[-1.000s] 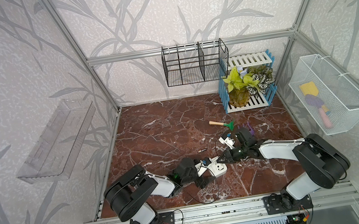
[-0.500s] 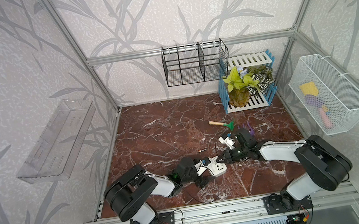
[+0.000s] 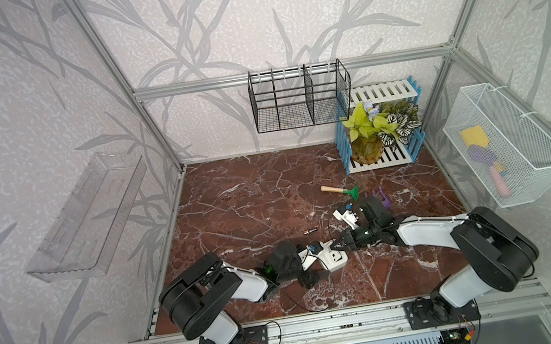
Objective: Remove the battery from the alarm
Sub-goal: Install the cover on the alarm.
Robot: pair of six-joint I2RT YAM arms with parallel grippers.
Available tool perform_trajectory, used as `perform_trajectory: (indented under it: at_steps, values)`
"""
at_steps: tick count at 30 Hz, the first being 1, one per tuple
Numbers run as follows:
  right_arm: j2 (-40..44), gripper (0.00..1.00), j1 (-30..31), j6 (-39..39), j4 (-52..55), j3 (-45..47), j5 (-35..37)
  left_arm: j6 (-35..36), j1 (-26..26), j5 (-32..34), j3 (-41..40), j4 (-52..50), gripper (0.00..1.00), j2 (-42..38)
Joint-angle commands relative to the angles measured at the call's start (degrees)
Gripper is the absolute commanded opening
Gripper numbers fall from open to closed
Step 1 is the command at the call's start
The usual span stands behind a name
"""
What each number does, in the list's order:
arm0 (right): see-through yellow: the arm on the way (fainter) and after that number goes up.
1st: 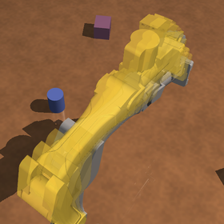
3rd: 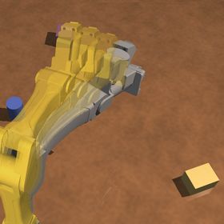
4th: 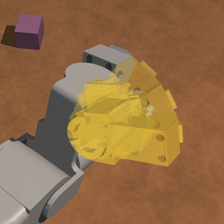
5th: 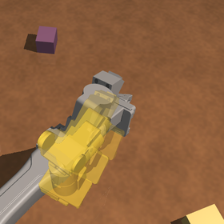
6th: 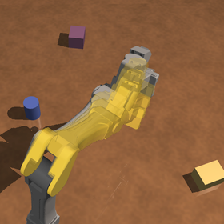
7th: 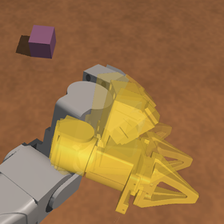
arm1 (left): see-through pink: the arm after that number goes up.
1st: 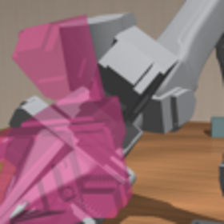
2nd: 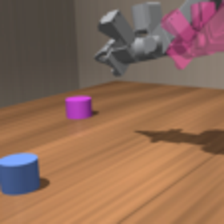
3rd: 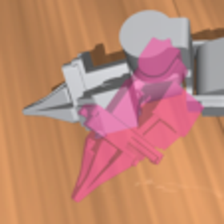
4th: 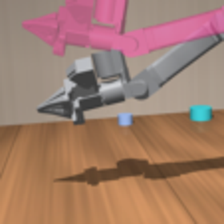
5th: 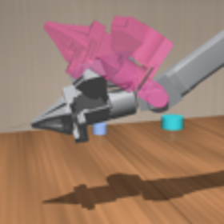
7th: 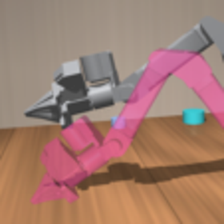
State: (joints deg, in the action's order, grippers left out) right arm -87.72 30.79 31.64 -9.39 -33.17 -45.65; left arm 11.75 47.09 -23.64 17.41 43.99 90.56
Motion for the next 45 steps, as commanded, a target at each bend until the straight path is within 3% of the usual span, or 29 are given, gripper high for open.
perform_trajectory:
  at_steps: [1,18,45]
  values:
    - [-1.75,0.00,2.18,-1.26,5.37,0.30,0.19,-0.81,0.32,-2.56,1.75,-0.21,0.85,0.97]
    - [-0.05,0.08,3.65,0.32,7.36,1.56,2.70,-1.97,0.29,-1.86,3.36,-1.27,0.83,0.06]
    - [8.82,0.40,3.49,-1.57,19.72,-1.41,7.01,-1.99,0.13,-1.67,2.76,-1.65,0.83,-0.39]
